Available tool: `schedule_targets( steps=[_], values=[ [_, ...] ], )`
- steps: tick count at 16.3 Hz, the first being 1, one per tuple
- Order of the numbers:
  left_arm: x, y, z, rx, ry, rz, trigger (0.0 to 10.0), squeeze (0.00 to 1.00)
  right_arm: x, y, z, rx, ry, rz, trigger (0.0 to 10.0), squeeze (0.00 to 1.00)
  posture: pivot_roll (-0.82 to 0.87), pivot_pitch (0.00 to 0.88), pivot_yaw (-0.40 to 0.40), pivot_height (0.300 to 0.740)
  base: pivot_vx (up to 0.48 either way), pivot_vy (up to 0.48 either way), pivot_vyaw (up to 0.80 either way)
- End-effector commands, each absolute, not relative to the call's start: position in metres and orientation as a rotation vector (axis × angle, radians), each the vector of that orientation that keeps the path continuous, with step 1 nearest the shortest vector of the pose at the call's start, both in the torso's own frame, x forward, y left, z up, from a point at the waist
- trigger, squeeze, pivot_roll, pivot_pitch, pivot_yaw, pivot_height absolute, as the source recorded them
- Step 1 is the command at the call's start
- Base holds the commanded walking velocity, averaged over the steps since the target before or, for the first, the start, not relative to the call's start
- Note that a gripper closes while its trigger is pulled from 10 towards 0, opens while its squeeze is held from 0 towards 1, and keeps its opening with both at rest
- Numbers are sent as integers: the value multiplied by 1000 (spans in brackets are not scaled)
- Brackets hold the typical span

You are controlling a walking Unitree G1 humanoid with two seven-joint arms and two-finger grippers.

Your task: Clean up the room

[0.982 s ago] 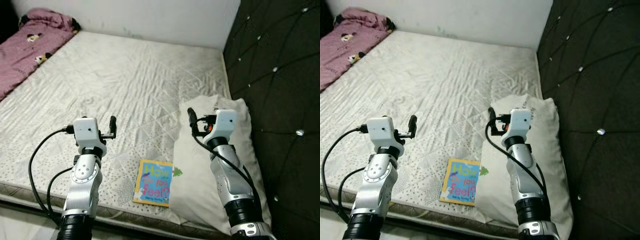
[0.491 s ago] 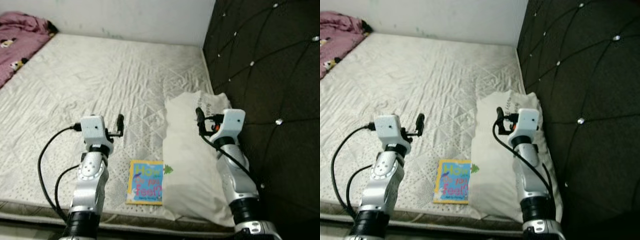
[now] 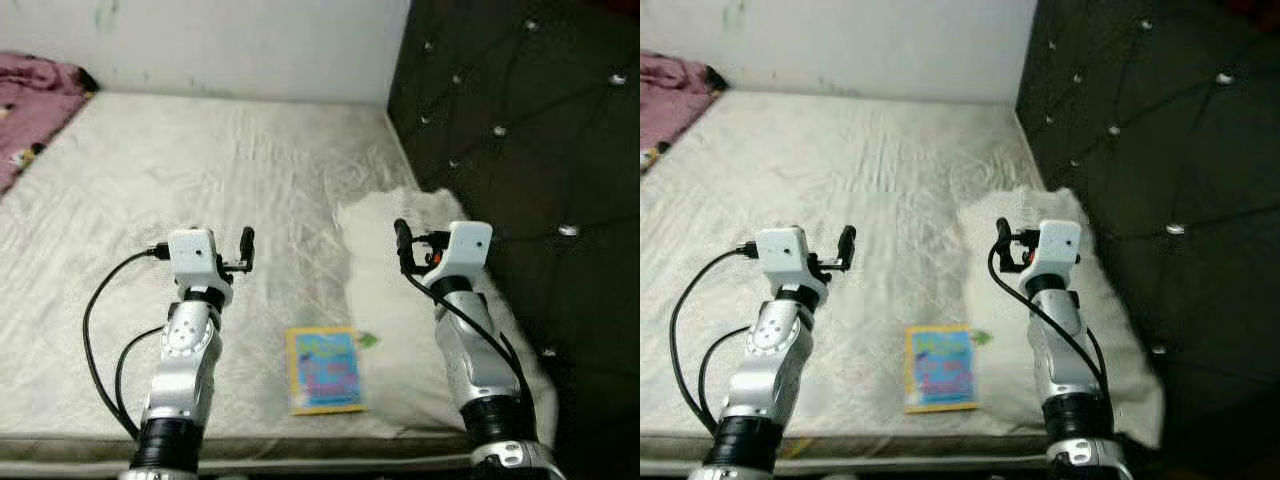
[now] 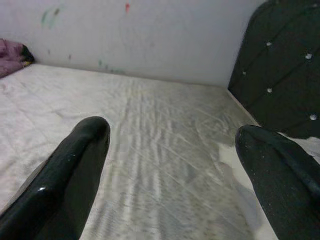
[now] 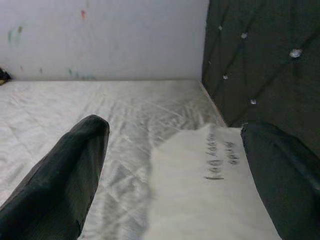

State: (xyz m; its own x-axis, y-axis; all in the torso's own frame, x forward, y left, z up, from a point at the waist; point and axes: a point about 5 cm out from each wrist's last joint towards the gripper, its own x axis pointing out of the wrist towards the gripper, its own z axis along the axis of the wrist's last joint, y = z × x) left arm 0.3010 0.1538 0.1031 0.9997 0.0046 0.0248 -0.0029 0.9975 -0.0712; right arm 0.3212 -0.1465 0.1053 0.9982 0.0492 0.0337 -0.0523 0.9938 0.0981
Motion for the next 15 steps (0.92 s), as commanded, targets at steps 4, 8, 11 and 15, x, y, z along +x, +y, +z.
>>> schedule_targets(
  steps=[4,8,11,15],
  values=[
    [303,156,105,-74,-34,14,10000,0,324,-141,112,77,-57,78,10000,0,39,0,-27,740,0,334,0],
    [303,155,105,-106,-30,21,10000,0,324,-139,111,78,-55,91,10000,0,39,0,-30,740,0,240,0],
    [303,156,104,-106,-26,29,10000,0,323,-137,105,93,-15,104,10000,0,41,0,-32,740,0,480,0],
    [303,156,104,-107,-25,29,10000,0,322,-131,101,-5,-16,132,10000,0,42,0,-32,740,0,480,0]
  ],
)
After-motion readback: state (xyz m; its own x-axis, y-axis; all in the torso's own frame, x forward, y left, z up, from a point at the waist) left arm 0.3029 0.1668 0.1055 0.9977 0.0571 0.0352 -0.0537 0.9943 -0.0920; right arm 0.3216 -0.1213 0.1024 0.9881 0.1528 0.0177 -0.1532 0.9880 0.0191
